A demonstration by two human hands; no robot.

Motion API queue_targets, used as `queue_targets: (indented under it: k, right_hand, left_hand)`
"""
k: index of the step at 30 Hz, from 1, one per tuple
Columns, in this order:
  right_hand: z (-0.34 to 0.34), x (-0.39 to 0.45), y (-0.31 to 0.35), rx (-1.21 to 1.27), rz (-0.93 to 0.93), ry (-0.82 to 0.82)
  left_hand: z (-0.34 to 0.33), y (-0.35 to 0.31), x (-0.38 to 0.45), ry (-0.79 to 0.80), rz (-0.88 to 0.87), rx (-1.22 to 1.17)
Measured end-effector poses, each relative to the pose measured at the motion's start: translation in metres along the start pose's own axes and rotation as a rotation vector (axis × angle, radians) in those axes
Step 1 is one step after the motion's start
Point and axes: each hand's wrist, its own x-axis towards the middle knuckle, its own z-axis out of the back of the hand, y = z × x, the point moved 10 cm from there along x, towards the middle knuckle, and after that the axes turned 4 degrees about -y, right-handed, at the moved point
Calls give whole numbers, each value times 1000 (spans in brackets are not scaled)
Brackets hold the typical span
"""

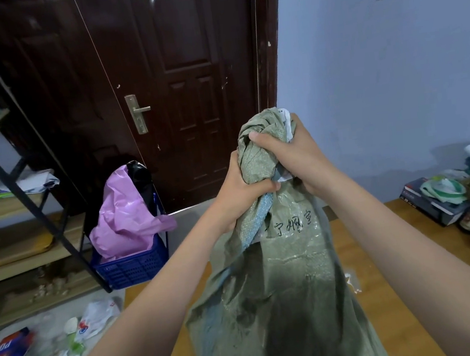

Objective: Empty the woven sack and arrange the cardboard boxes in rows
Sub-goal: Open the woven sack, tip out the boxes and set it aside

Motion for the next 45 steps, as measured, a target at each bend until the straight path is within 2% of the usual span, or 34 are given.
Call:
queue_targets:
  k: [4,9,13,15,18,26,30,32,36,38,42,45]
  right_hand:
    - [0,5,0,-52,29,-17]
    - [5,6,-4,-256,108,-117]
    - [5,-15,32,-563,434,-223]
    - [-9,-18,35,-707,513,-141]
    - [-21,-8,10,-676,340,45]
    - [-22,7,-36,-508,46,276]
    - [-13,11,-43,-453,15,245]
    - [-6,11,-52,-409,-43,213]
    - [9,11,-57,-316,-124,128]
    - [12,9,-54,-262,-148,106]
    - [6,4,-51,-190,-197,122]
    - [4,1,-53,-104,-257,90]
  left_hand:
    - [4,2,4,-25,-7,4]
    - [11,4,7,-80,-33,40]
    - [19,9,10,-126,-28,64]
    - [18,8,10,-114,-36,103]
    - [20,10,9,-126,-25,132]
    - [20,8,10,-56,9,135]
    - [8,23,7,170,126,101]
    - [8,27,6,245,141,162]
    - [27,31,9,278,103,359]
    - [27,39,7,345,112,391]
    - [9,45,-2,417,130,276]
    - [2,46,-1,331,119,170]
